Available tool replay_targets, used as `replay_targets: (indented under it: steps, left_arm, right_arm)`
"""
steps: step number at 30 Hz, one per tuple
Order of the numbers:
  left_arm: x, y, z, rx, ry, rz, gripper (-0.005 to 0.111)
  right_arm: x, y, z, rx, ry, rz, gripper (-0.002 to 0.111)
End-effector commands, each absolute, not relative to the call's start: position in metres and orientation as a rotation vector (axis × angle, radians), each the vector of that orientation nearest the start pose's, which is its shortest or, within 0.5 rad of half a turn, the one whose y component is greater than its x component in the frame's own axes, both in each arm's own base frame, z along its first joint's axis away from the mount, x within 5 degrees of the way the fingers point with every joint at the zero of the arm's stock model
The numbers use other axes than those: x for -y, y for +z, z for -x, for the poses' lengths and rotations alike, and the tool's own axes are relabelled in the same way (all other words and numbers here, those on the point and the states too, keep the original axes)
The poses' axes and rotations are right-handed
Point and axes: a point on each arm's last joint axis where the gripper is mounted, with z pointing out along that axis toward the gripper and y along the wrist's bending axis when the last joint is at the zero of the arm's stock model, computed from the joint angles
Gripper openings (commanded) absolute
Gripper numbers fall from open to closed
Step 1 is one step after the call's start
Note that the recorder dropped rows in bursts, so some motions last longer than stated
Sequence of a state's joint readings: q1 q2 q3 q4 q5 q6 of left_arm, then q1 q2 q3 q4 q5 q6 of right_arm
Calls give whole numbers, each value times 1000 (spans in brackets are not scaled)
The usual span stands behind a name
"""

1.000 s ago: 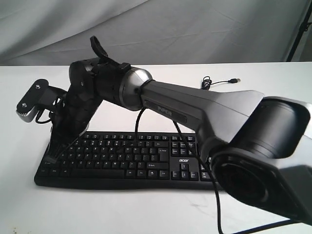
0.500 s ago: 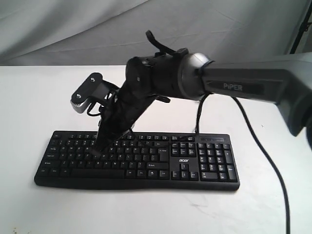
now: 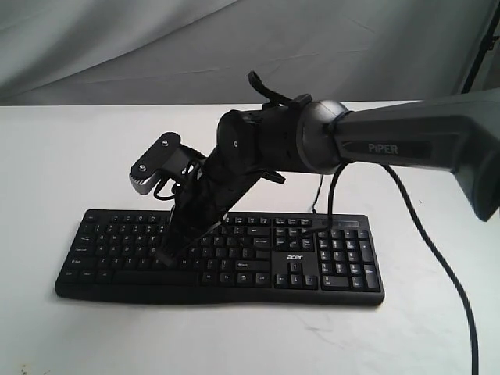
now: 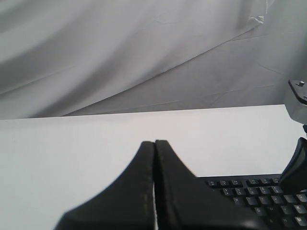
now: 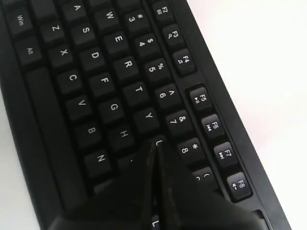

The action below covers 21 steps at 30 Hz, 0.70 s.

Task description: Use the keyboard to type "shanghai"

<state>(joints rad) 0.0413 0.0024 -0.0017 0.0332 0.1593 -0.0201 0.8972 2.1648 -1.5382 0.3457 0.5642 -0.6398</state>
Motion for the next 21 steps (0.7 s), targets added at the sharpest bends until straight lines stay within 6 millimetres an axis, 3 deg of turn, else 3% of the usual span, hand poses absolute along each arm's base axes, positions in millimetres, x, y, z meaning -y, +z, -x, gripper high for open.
replay_targets:
  steps: [1, 21]
  left_arm:
    - [-2, 199, -56, -1637, 37, 26, 0]
    - [-2, 199, -56, -1637, 37, 26, 0]
  right_arm:
    - [-366, 137, -278, -2163, 416, 1600, 0]
    - [-362, 129, -282, -2189, 404, 1602, 0]
